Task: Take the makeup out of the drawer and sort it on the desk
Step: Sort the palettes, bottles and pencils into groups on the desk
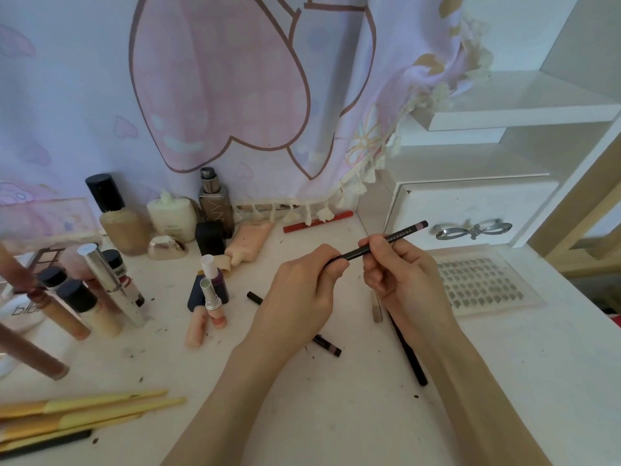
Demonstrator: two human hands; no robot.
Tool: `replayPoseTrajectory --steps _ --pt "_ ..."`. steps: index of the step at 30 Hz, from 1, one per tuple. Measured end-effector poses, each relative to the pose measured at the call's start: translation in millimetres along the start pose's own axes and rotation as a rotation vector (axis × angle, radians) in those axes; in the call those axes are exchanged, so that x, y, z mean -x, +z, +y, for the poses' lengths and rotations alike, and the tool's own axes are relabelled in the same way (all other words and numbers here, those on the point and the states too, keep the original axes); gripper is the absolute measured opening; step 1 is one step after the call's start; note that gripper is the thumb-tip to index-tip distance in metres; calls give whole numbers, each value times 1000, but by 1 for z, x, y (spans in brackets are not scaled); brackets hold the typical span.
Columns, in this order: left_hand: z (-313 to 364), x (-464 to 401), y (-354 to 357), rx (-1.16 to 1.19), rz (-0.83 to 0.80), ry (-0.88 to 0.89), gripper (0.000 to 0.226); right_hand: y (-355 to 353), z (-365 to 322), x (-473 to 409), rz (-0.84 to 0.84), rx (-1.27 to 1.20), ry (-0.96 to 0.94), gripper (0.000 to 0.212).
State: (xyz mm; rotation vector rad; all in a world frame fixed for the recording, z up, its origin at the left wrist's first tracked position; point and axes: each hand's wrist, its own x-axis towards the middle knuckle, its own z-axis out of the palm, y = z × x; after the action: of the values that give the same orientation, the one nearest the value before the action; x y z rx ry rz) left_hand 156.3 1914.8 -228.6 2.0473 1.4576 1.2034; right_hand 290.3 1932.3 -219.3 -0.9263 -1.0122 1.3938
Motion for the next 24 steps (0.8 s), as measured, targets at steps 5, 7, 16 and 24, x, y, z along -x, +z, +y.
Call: replayPoseTrajectory --steps 5,7,16,24 --pt "-8 -1 -13 54 27 -151 30 -17 -13 -5 141 -171 -81 24" --pt "-13 -3 -18 69 73 -211 33 -24 -17 -6 184 -156 -156 26" --pt "-19 -6 -5 -90 -66 -337 23 -27 -15 4 -36 765 -455 17" --pt "-8 2 11 -195 1 -380 10 -40 1 15 -486 1690 -540 53"
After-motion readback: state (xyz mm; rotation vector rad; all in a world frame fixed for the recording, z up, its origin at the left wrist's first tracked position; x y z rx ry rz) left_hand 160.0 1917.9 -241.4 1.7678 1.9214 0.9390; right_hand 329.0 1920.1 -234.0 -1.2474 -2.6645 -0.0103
